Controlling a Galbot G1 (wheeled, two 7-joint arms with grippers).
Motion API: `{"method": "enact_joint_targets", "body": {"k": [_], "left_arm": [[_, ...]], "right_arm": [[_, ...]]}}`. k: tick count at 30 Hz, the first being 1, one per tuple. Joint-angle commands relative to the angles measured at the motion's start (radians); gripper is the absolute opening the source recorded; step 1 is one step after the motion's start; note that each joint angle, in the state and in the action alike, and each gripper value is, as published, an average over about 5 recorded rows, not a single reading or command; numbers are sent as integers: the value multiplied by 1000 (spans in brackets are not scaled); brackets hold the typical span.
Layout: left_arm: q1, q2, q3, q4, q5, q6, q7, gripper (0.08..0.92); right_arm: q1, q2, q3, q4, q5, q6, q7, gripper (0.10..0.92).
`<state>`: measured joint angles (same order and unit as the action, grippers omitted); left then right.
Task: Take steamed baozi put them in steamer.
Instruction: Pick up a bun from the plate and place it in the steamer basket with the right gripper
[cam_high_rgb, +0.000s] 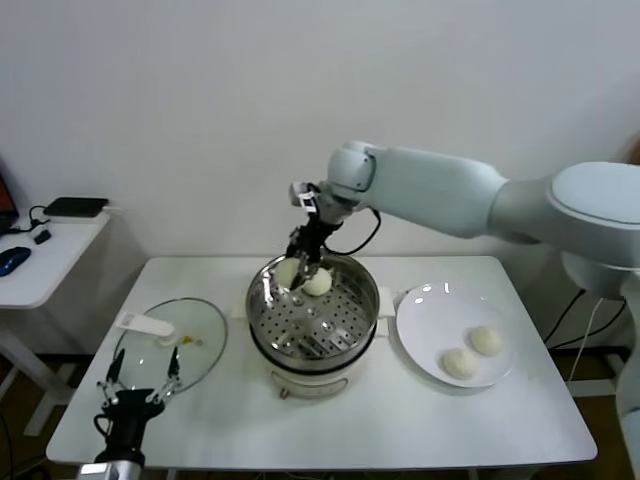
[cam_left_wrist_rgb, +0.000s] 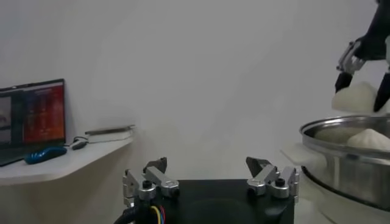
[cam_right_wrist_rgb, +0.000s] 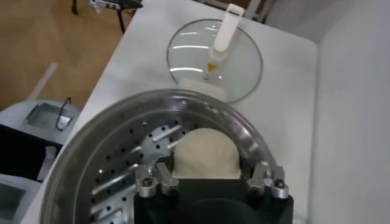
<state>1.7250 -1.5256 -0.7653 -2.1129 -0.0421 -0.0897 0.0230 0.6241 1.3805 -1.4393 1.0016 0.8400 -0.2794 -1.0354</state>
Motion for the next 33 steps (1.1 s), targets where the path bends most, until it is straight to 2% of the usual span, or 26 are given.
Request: {"method": "enact_joint_targets", "body": {"k": [1,33], "left_arm": [[5,1,-4,3,-7,-1,0,823],[-4,-2,2,10,0,0,0,823]], "right_arm": [[-71,57,5,-18,-16,-7,7,696],[-130,73,10,-65,-67,4,25,707]]}}
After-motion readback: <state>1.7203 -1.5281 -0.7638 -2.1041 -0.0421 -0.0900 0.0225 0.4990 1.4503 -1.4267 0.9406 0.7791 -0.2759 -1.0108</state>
